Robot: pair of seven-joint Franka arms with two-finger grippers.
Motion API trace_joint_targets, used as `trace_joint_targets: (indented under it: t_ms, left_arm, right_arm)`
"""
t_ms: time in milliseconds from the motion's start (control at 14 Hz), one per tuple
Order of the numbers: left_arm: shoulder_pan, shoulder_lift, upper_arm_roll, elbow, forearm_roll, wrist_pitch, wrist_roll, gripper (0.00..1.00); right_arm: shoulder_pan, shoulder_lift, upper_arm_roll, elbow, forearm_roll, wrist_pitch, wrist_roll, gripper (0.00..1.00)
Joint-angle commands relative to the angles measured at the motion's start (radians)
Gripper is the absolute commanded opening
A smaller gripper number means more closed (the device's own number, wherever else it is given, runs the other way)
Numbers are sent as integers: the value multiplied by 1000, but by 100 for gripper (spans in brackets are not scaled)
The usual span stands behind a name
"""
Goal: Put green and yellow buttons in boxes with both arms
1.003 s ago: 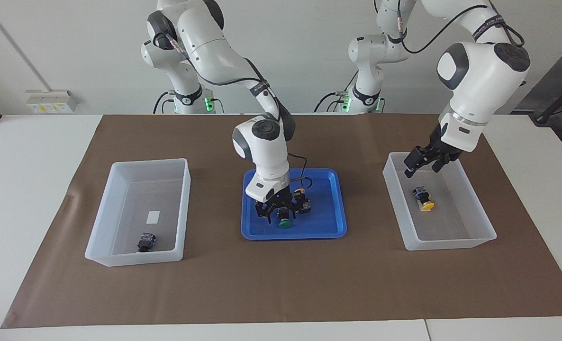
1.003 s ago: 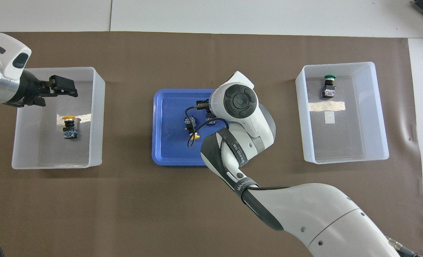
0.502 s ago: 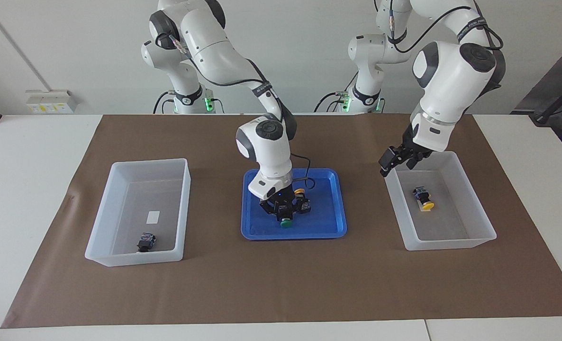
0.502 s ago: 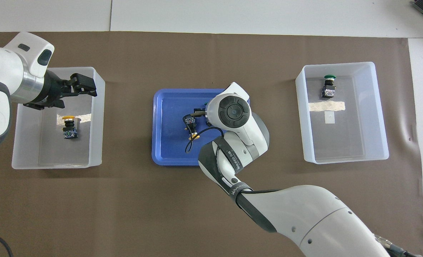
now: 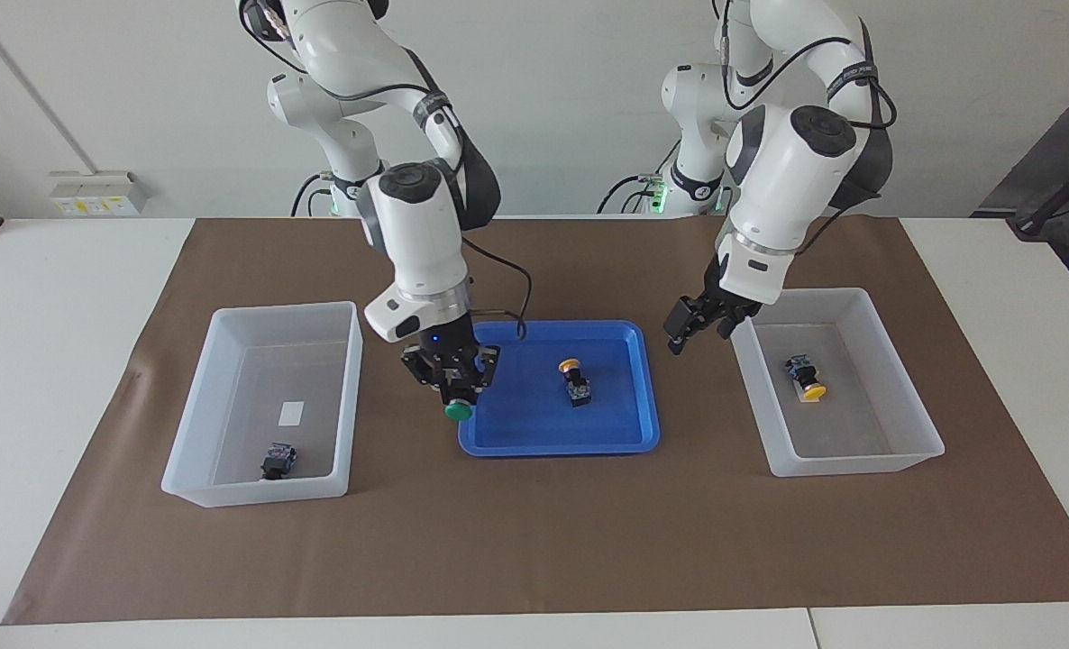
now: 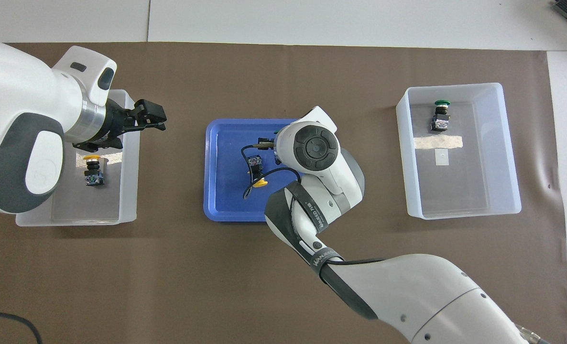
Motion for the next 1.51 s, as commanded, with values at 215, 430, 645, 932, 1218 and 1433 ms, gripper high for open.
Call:
trace_joint_targets:
  t_ms: [215,430,645,932,1218,1433]
  left_arm:
    - [-167,145,17,-6,106,156,-238,100]
    - [-248,244,18,31,194,174,-364,100]
    - [-305,291,21,32,215,211,-435,100]
    - [-311,290,21,-7,238,242,-446,100]
    - [-311,280,21,-55,263,277,-440,99]
    - [-308,280,21,-47,263,276,-434,0]
  right_arm:
    - [-196,-81,17,-87,-6,-24,-173,0]
    - [-290,-58,17,-87,-6,-13,-270,0]
    - [-351,16,15,-82,-6,149,-292,0]
    - [-388,92,15,-76,-6,219,-298,0]
    - [-408,128,15,-75,-6,217,-307,0]
    - [-416,142,15,-70,-17,216,-342,0]
